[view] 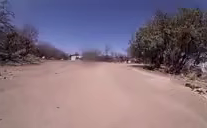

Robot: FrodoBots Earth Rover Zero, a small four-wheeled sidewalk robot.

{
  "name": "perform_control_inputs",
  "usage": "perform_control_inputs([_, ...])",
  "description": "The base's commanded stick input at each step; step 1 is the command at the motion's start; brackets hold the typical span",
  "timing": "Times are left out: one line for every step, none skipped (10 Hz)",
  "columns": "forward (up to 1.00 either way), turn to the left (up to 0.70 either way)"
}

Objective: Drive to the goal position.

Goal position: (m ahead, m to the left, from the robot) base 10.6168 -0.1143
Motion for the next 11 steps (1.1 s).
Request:
perform_control_inputs([1.0, -0.27])
perform_control_inputs([1.0, -0.27])
perform_control_inputs([1.0, 0.0])
perform_control_inputs([1.0, 0.0])
perform_control_inputs([1.0, -0.07])
perform_control_inputs([1.0, -0.18])
perform_control_inputs([1.0, -0.24])
perform_control_inputs([1.0, -0.11])
perform_control_inputs([1.0, 0.0])
perform_control_inputs([1.0, 0.0])
perform_control_inputs([1.0, 0.0])
